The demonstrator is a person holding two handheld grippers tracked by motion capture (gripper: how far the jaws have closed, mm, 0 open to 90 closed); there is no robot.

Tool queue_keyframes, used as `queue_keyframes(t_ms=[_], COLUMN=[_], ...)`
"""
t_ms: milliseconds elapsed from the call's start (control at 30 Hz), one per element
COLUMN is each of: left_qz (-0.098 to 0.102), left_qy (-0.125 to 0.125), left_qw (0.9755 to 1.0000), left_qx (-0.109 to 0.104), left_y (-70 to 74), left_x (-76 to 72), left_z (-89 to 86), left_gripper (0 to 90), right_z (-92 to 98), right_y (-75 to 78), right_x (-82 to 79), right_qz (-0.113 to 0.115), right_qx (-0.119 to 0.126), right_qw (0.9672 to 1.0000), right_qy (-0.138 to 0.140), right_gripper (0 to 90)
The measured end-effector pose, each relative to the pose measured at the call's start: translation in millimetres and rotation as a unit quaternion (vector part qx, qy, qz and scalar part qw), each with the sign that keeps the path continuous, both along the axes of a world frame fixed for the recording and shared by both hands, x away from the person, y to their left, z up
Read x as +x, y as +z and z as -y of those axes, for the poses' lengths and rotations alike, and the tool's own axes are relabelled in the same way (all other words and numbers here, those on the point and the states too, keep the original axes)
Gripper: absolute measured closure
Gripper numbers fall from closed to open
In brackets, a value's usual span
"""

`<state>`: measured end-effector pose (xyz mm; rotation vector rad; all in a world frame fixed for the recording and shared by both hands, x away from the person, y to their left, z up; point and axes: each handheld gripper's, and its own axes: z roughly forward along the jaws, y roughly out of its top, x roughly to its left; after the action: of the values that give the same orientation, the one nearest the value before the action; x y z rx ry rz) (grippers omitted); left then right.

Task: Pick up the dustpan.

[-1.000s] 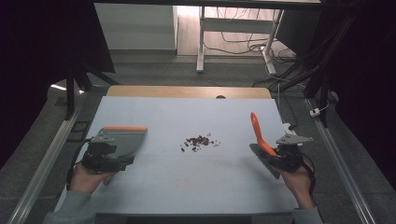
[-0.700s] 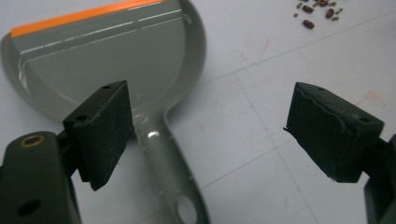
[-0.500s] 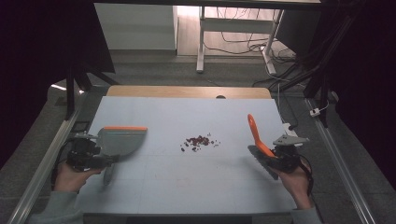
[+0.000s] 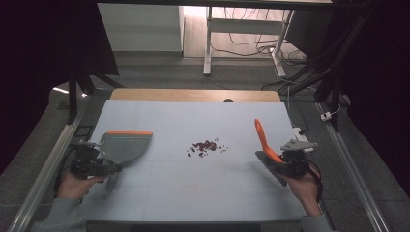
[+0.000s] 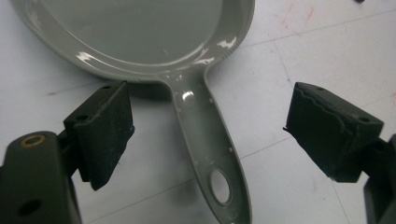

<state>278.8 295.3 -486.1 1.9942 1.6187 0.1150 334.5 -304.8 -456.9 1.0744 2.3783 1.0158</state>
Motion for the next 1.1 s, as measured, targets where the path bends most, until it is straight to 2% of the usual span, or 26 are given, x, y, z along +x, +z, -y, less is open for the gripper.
queue_keyframes(t_ms=[67, 133, 333, 400, 633, 833, 1100], left_qz=[-0.020, -0.027, -0.030, -0.039, -0.033, -0.038, -0.032], left_qy=[0.004, 0.004, 0.016, 0.019, 0.032, 0.035, 0.039], left_qw=[0.9997, 0.9995, 0.9993, 0.9990, 0.9989, 0.9986, 0.9986], left_qx=[-0.010, -0.013, -0.014, -0.011, -0.012, -0.007, -0.015], left_y=[-7.9, -13.0, -24.7, -28.4, -32.6, -35.6, -37.3], left_x=[3.4, 5.5, 11.3, 13.4, 16.6, 18.9, 20.0], left_z=[0.7, 1.4, 5.4, 7.3, 8.1, 9.3, 9.6], left_gripper=[17.5, 18.1, 21.1, 24.3, 34.2, 40.5, 50.2], right_z=[-0.2, -0.4, -1.2, -1.6, -2.3, -1.6, -2.2], right_y=[-0.8, -1.4, -2.2, -2.5, -2.5, -2.0, -1.2], right_x=[0.1, 0.2, 0.7, 0.6, 0.6, 0.2, 0.0], right_qz=[-0.001, -0.002, -0.002, -0.002, -0.001, 0.001, 0.005], right_qx=[0.000, 0.000, -0.002, -0.003, -0.006, -0.007, -0.009], right_qw=[1.0000, 1.0000, 1.0000, 1.0000, 1.0000, 1.0000, 0.9999], right_qy=[-0.001, -0.001, 0.000, 0.000, 0.001, 0.000, 0.001], right_gripper=[70.7, 70.8, 70.7, 70.7, 70.7, 70.8, 70.8])
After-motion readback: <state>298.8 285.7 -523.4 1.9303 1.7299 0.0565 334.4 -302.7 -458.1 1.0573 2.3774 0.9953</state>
